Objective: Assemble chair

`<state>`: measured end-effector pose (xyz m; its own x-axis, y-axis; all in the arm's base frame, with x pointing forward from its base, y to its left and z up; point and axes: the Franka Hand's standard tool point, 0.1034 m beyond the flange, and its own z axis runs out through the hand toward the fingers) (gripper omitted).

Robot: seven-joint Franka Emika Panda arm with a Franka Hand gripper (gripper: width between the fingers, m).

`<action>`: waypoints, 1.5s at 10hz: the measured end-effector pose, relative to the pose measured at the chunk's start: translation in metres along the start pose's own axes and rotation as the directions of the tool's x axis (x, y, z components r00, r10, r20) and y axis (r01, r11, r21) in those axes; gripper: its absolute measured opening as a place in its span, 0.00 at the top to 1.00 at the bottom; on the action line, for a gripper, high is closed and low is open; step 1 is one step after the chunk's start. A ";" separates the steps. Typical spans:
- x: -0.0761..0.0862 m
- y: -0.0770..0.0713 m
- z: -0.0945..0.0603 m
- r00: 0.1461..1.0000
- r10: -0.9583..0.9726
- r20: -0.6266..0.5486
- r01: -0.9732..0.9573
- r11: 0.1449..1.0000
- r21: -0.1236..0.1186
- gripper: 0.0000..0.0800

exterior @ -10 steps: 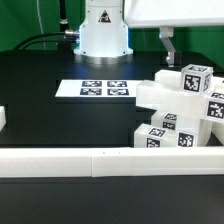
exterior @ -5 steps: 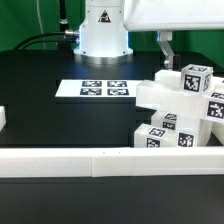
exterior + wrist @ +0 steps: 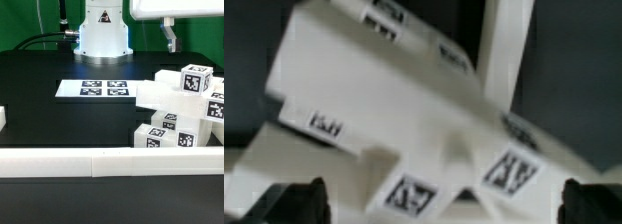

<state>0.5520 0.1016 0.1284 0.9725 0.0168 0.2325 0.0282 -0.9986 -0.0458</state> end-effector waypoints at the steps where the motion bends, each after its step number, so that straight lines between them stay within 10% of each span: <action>1: 0.004 0.001 -0.001 1.000 0.003 -0.001 -0.003 1.000 0.000 0.19; 4: 0.002 -0.001 0.001 1.000 0.012 -0.005 -0.012 1.000 0.000 0.19; 7: -0.063 -0.035 0.028 0.997 0.069 -0.027 -0.069 0.998 0.006 0.19; 15: -0.081 -0.016 0.035 0.938 0.158 0.310 -0.157 0.987 -0.026 0.19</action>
Offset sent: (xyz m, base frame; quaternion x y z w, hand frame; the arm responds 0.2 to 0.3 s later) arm 0.0000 0.0000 0.0000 0.0000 0.0000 0.0000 1.0000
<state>0.4806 0.1176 0.0764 0.9879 -0.1258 -0.0905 -0.1312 -0.9898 -0.0561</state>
